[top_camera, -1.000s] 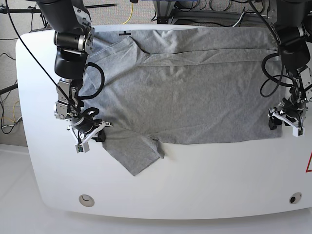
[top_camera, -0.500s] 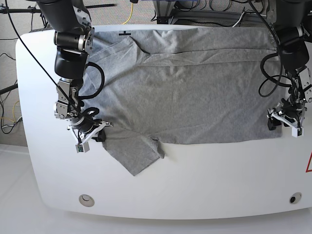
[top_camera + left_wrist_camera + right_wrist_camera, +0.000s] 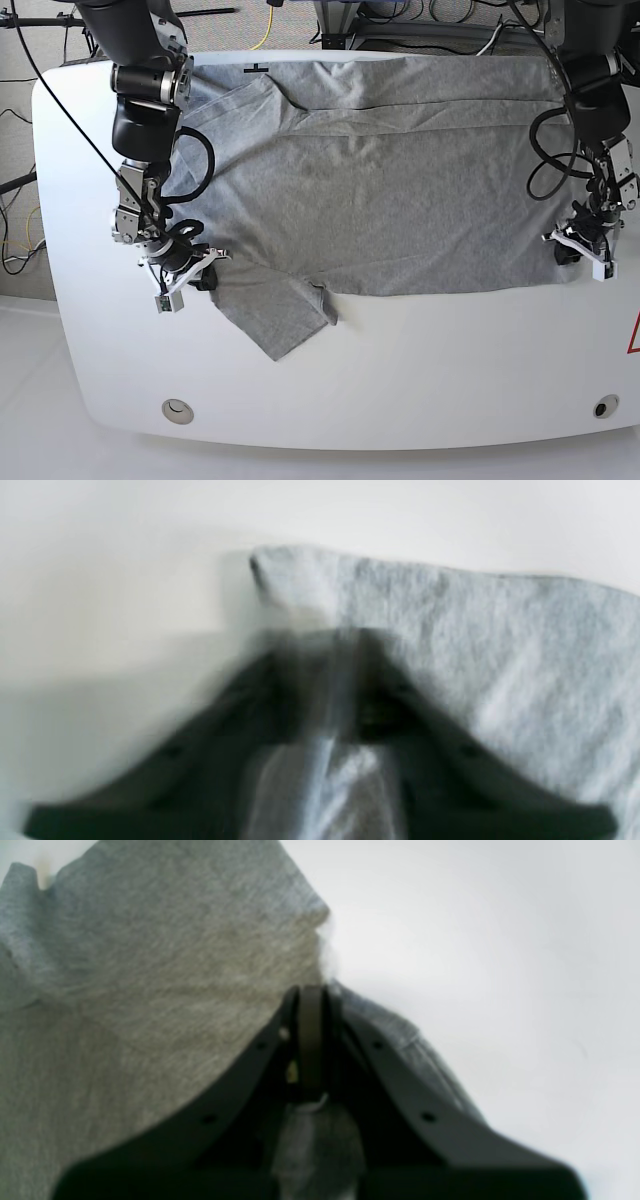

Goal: Fold the T-shirt properly
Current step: 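Lower both grippers onto the shirt's opposite edge and close them, then lift the gripped edge with both grippers and fold it toward the first fold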

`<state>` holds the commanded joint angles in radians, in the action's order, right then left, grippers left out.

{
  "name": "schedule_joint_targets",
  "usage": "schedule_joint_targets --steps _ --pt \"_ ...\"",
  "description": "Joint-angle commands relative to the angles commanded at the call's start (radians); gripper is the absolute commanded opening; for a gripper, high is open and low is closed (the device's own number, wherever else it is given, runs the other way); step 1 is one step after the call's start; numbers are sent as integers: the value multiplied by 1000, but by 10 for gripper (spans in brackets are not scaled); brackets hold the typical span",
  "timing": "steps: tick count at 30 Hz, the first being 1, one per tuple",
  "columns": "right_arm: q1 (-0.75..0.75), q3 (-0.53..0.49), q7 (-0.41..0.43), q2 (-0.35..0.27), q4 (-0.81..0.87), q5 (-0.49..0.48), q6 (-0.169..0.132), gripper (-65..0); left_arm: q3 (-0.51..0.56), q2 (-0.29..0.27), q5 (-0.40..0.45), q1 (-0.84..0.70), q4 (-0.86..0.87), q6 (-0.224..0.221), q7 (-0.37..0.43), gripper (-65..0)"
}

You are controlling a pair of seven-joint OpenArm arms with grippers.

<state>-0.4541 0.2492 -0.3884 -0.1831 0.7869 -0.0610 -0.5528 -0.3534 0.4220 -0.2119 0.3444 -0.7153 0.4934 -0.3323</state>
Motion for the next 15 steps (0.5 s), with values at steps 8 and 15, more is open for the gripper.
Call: schedule_joint_targets --steps 8,15 --pt "-2 0 -6 -1 4 -5 2 -650 4 7 -4 4 -14 -5 20 -570" --pt "-3 2 -3 -2 9 -9 2 -650 0 6 -2 -1 -19 -3 40 -526"
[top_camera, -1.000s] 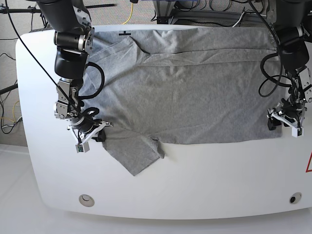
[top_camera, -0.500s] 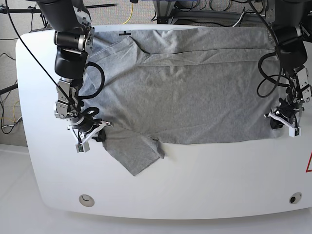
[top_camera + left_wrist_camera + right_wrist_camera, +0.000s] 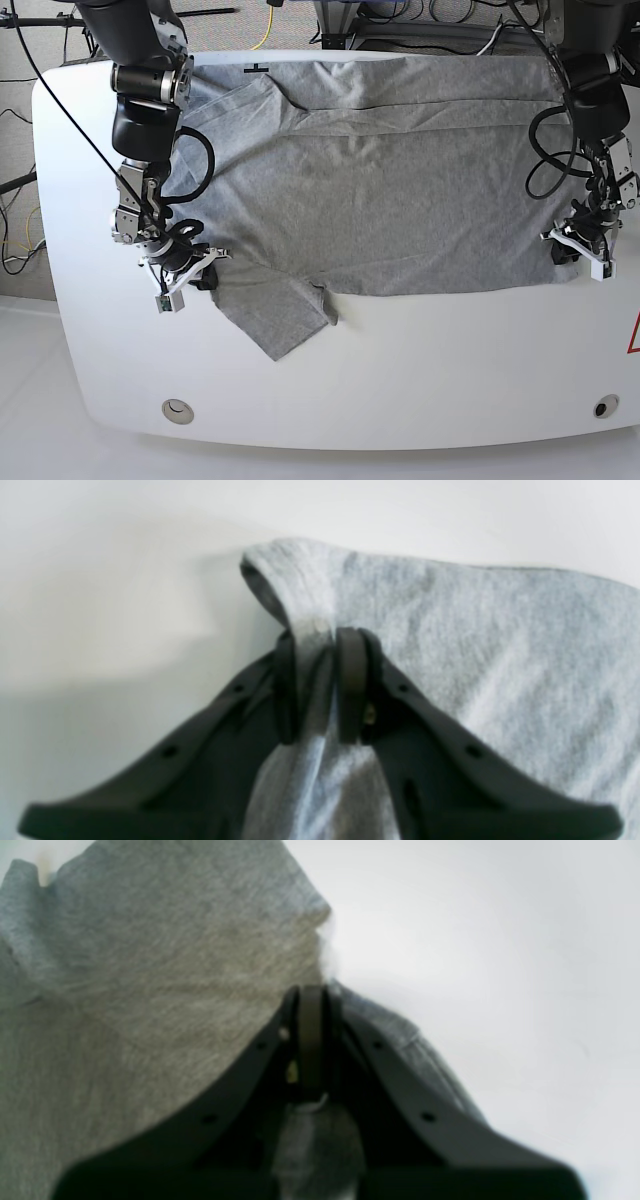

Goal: Fold the T-shirt properly
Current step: 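Lift the gripped edge with both grippers and fold it toward the first fold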

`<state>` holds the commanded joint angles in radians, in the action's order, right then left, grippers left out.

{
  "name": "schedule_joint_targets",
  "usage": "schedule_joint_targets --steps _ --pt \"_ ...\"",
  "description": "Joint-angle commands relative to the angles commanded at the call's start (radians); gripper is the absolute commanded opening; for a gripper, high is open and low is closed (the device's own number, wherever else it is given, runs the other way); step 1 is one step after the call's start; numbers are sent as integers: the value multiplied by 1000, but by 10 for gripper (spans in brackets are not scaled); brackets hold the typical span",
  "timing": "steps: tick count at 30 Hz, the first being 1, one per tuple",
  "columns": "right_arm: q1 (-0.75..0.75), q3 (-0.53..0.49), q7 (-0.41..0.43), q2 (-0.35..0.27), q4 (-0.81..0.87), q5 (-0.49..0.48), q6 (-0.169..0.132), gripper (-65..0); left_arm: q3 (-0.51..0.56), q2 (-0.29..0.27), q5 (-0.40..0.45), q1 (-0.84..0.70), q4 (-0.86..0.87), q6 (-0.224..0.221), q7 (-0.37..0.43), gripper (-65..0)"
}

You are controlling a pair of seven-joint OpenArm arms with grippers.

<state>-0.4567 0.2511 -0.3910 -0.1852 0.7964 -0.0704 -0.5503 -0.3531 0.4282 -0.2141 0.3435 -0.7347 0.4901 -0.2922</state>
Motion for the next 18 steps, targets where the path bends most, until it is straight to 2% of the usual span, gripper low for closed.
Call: schedule_joint_targets --steps 8,14,18 --pt "-1 -4 -18 1 34 -1 -1 -650 -2 3 -11 4 2 6 -1 -616" --pt "-1 -4 -20 0 69 -4 -1 -650 -1 2 -14 10 -3 7 -4 -628" --pt "9 -3 -54 -2 130 -3 -1 -650 -1 -2 -11 -2 -14 15 -6 -638"
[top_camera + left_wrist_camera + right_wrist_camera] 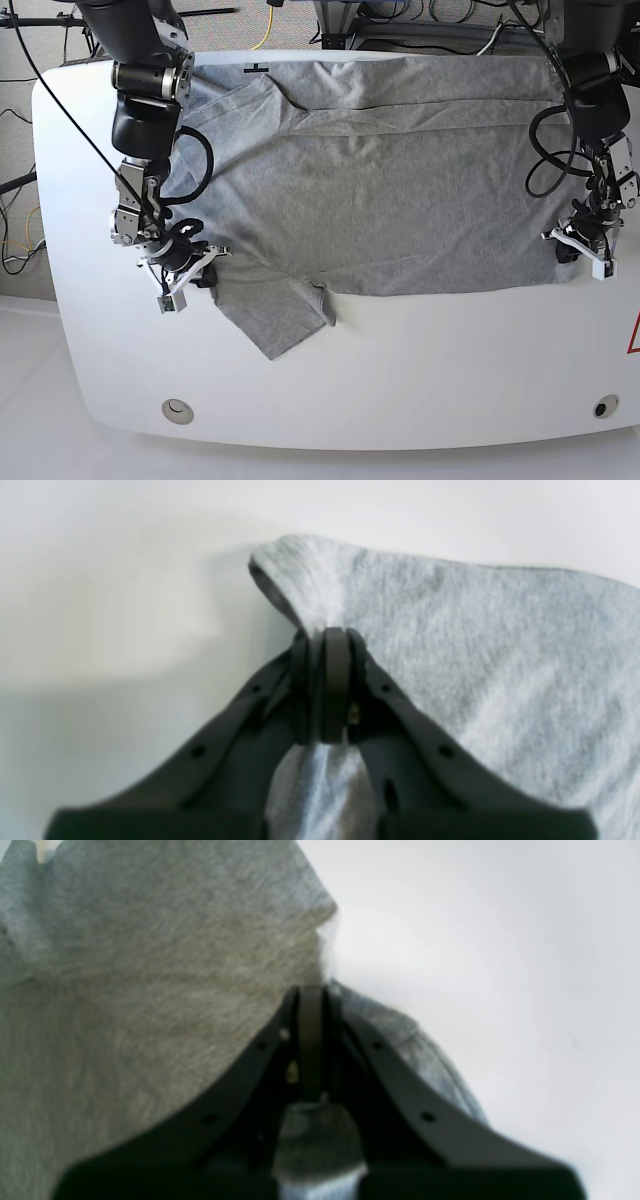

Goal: Fold the T-shirt properly
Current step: 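Lift the gripped edge with both grippers and fold it toward the first fold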

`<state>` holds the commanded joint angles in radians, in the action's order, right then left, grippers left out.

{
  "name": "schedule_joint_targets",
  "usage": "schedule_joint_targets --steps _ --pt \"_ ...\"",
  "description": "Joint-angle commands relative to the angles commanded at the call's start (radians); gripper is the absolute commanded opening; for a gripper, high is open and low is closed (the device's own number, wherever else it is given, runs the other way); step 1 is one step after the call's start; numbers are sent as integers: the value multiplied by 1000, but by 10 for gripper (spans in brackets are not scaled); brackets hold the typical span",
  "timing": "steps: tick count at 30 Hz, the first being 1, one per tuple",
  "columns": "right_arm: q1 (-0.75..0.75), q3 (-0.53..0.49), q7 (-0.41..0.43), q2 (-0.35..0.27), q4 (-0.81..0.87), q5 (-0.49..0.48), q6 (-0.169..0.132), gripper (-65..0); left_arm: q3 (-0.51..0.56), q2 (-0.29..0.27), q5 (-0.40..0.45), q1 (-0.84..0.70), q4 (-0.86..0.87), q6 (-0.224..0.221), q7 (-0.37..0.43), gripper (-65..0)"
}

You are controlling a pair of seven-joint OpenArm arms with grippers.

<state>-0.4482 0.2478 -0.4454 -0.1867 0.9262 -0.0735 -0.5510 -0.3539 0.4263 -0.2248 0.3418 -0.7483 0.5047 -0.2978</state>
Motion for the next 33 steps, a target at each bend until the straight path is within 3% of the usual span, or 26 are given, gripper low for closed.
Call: schedule_joint_targets --steps 6,8,24,33 --pt "15 -2 -38 2 95 2 0 -650 0 0 1 -18 -35 7 1 -631" --pt "16 -5 -87 1 164 6 0 -650 -2 1 2 -47 -101 3 15 -623" --pt "3 4 -99 -9 149 13 -2 -650 -7 -3 0 -44 -160 8 19 -624" --pt "53 0 -175 -7 330 9 -2 -650 -8 -4 -8 -57 -249 2 -16 -631"
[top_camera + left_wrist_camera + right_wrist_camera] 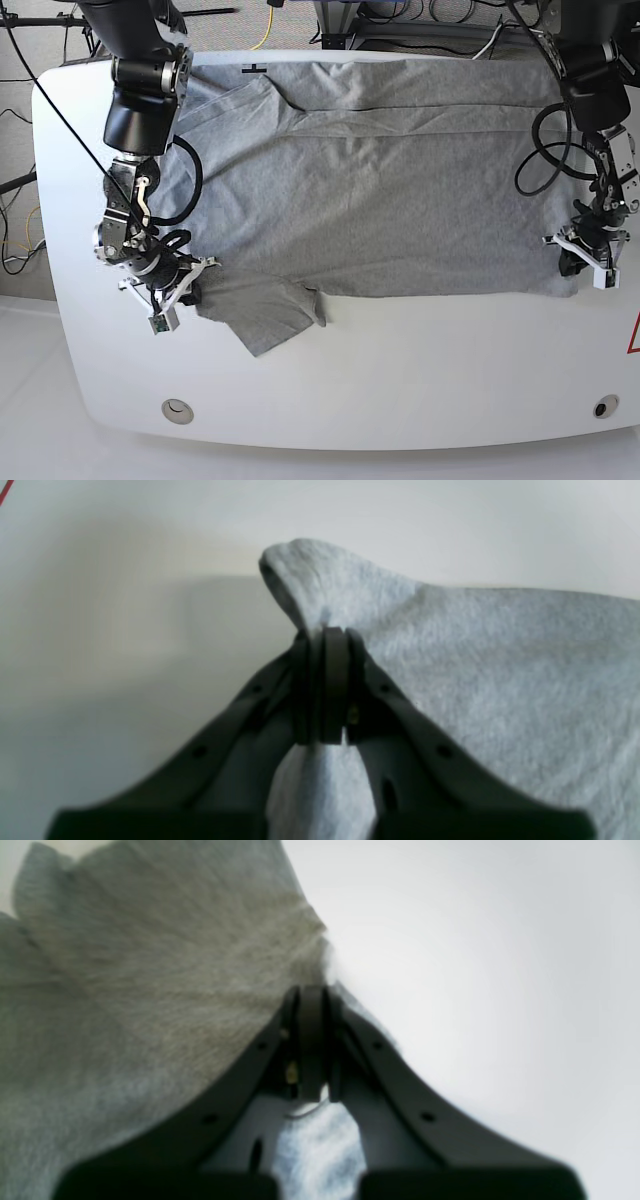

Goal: Fold the T-shirt properly
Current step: 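Lift the gripped edge with both grippers and fold it toward the first fold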

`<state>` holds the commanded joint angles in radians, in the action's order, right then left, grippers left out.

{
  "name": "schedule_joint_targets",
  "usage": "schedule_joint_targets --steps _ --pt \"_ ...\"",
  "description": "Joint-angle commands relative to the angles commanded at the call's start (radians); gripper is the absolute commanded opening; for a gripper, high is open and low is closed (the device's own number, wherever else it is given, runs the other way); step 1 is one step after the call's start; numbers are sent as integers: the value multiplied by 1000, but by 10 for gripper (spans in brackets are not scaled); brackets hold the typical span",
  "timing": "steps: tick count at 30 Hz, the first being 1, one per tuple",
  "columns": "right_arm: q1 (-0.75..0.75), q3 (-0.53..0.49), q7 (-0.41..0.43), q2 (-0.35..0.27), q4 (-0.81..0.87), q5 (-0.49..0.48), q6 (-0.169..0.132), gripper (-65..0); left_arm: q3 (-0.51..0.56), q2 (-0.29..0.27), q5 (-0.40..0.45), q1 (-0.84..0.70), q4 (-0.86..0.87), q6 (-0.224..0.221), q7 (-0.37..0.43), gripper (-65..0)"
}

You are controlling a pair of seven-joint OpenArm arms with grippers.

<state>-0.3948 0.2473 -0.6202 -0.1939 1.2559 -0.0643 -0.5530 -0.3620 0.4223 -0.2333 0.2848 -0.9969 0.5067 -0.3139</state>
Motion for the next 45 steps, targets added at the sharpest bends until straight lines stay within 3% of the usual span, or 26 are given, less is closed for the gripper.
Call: schedule_joint_targets --steps 9,11,15,33,45 --pt "70 2 -124 -2 188 -1 -1 -650 -18 2 -20 -31 -121 4 -27 -635" --pt "107 5 -203 -2 281 2 -1 -650 -19 7 -27 -54 -162 8 -37 -636" --pt "133 7 -254 -2 334 1 -1 -650 -34 9 -52 -83 -191 8 -53 -638" --pt "241 10 -398 6 484 9 -18 -650 -47 19 -177 -227 -332 18 -113 -643" --pt "439 16 -453 7 705 28 -21 -650 -60 22 -163 -385 -436 28 -113 -643"
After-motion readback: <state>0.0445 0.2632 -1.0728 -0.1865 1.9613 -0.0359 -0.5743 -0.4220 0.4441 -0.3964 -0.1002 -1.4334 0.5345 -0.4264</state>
